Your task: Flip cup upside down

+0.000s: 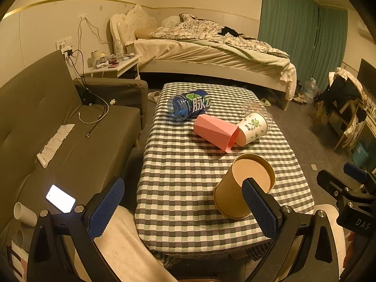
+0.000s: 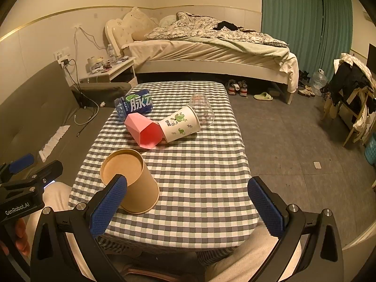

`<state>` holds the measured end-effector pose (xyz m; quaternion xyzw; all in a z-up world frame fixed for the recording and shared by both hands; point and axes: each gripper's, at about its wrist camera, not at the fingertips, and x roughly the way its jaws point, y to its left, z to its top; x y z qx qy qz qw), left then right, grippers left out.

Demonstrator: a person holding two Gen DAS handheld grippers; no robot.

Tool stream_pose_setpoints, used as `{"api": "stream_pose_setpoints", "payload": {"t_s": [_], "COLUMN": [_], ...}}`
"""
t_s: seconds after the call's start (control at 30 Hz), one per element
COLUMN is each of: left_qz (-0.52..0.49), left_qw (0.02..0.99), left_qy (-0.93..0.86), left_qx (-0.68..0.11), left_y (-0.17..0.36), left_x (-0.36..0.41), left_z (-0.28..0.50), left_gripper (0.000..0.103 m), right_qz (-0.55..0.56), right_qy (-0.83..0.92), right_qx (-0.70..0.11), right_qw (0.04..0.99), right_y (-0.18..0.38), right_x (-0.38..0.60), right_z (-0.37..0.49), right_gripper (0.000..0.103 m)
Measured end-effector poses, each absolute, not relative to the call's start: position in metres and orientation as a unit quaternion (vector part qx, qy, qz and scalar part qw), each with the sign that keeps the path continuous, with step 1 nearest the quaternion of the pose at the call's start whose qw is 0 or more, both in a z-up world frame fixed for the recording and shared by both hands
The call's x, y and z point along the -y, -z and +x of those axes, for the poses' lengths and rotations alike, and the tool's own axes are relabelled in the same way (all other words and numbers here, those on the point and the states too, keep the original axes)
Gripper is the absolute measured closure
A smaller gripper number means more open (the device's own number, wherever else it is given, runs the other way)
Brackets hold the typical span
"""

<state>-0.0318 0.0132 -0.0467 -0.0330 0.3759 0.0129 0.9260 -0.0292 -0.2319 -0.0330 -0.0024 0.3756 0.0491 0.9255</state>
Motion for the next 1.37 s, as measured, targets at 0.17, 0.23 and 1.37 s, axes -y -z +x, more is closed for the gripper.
{"api": "stream_pose_setpoints", "payload": {"t_s": [0.17,0.23,1.37], "left_qz": [-0.031,-0.031,-0.031], "left_qw": [0.926,0.926,0.925], "left_qy": [-0.013,-0.013,-0.018], "left_qx": [-0.377,-0.377,-0.378], "left_y": [0.0474,0.0474,0.0546], "left_x": [-0.013,-0.0129,-0.0157], "left_z": [-0.0318,-0.0318,-0.0372], "left_gripper": [0.0,0.0,0.0], "right_qz": [-0.002,-0.002,0.001], "right_qy": [-0.05,-0.05,-0.047], "right_qx": [-0.377,-0.377,-0.386], "right_qw": [0.925,0.925,0.921], "right_y": [0.0335,0.0338,0.0426], "right_x": [0.2312,0.231,0.2305], "right_z": [-0.0294,-0.0293,-0.0293], "right_gripper": [0.0,0.0,0.0]}}
